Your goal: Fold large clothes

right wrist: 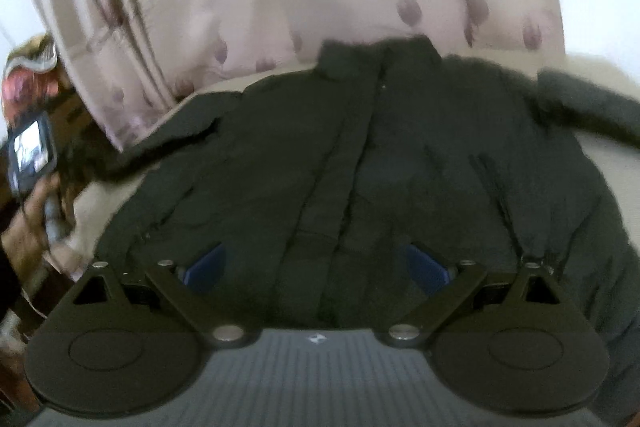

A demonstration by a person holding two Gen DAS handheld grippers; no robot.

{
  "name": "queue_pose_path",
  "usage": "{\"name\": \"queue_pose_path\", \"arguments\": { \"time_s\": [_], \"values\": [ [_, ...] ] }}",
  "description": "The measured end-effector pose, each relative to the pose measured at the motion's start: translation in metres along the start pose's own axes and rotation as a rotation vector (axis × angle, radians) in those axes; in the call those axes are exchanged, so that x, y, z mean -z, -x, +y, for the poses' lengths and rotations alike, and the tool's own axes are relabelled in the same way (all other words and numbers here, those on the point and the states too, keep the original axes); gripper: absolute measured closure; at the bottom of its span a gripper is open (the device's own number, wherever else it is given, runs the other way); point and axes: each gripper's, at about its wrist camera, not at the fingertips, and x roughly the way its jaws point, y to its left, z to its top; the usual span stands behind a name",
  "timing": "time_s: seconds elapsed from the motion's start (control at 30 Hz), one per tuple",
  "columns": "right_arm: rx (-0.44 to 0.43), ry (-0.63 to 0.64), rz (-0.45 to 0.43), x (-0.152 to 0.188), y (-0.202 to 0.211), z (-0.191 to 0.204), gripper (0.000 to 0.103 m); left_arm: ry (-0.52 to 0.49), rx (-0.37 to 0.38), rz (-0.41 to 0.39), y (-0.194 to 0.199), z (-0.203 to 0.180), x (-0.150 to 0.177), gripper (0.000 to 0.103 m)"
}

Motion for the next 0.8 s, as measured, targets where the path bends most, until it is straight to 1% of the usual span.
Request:
{"name": "queue_pose_path", "arguments": {
  "time_s": [0.07,0.1,0.13,0.17,0.2,0.3,0.43,0.5,0.57,0.6,0.67,0.7,0.8],
  "values": [
    [-0.014,-0.029,-0.021,-0.003,0.004,-0.004,0.005,-0.023,0.037,-0.041,0.021,0.002,0.001,0.041],
    [-0.011,-0.035,-0.033,-0.005,0.007,-0.005,0.005,-0.045,0.036,-0.063,0.031,0.000,0.002,0.038],
    [-0.003,-0.035,-0.046,-0.007,0.009,-0.006,0.005,-0.074,0.032,-0.094,0.045,-0.005,0.002,0.031],
    [0.008,-0.035,-0.060,-0.009,0.012,-0.007,0.005,-0.096,0.040,-0.120,0.056,-0.011,0.002,0.027],
    [0.013,-0.038,-0.070,-0.010,0.015,-0.009,0.005,-0.110,0.054,-0.140,0.067,-0.017,0.004,0.026],
    [0.036,-0.048,-0.092,-0.012,0.021,-0.012,0.005,-0.152,0.090,-0.182,0.096,-0.035,0.005,0.018],
    [0.068,-0.074,-0.103,-0.015,0.027,-0.018,0.005,-0.155,0.183,-0.166,0.122,-0.052,0.011,0.015],
    [0.121,-0.078,-0.113,-0.016,0.031,-0.019,0.005,-0.155,0.227,-0.150,0.132,-0.058,0.018,0.013],
    [0.190,-0.049,-0.142,-0.019,0.037,-0.018,0.005,-0.171,0.267,-0.139,0.141,-0.064,0.025,0.013],
    [0.200,-0.026,-0.163,-0.019,0.041,-0.018,0.005,-0.178,0.277,-0.139,0.145,-0.065,0.030,0.012],
    [0.180,0.013,-0.214,-0.021,0.050,-0.023,0.005,-0.193,0.306,-0.141,0.153,-0.070,0.039,0.010],
    [0.161,0.020,-0.225,-0.023,0.054,-0.028,0.005,-0.202,0.315,-0.143,0.156,-0.073,0.043,0.009],
    [0.127,-0.040,-0.256,-0.028,0.059,-0.050,0.005,-0.217,0.340,-0.139,0.164,-0.082,0.053,0.008]
  ]
}}
